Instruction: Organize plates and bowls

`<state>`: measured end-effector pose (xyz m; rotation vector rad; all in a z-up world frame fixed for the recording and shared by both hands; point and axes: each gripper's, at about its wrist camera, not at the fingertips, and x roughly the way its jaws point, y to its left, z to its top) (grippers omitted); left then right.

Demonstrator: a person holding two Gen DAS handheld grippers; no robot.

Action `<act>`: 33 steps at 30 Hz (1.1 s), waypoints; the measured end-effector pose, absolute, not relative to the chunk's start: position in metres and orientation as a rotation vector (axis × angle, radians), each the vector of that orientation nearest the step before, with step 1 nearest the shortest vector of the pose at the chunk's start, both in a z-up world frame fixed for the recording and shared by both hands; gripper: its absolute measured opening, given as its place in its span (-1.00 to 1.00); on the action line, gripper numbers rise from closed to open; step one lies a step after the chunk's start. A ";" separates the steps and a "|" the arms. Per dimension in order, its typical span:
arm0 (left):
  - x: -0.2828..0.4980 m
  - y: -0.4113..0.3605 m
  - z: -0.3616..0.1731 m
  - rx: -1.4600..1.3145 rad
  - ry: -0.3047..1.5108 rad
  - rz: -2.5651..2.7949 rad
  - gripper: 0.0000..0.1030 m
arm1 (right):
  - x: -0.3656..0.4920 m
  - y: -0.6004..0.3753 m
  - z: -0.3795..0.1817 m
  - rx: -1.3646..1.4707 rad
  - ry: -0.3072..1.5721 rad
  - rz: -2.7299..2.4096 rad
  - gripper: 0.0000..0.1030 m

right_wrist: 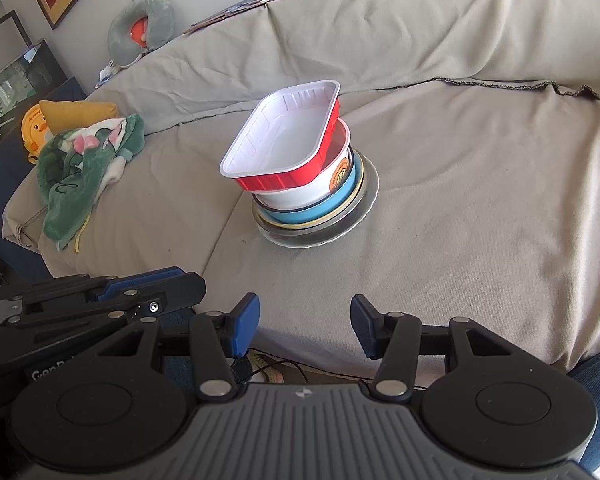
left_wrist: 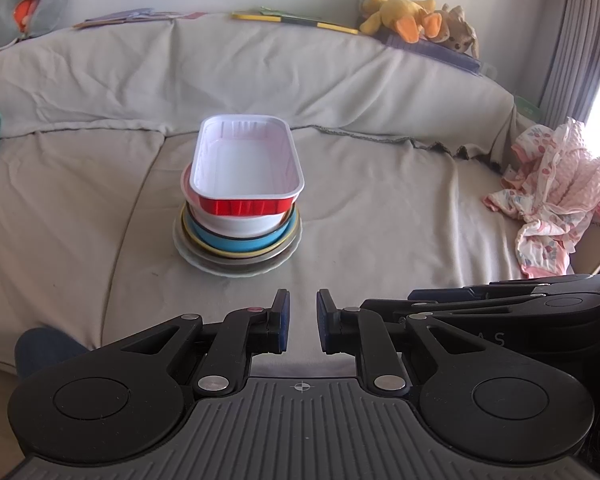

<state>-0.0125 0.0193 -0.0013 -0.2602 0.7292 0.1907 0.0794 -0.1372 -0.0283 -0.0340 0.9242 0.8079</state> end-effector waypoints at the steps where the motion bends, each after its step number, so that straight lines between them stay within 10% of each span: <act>1: -0.013 0.019 -0.001 -0.260 0.729 0.191 -0.67 | 0.079 -0.137 -0.028 -0.034 0.924 0.808 -0.02; 33: -0.013 0.017 -0.003 -0.261 0.730 0.187 -0.67 | 0.080 -0.138 -0.028 -0.031 0.928 0.811 -0.02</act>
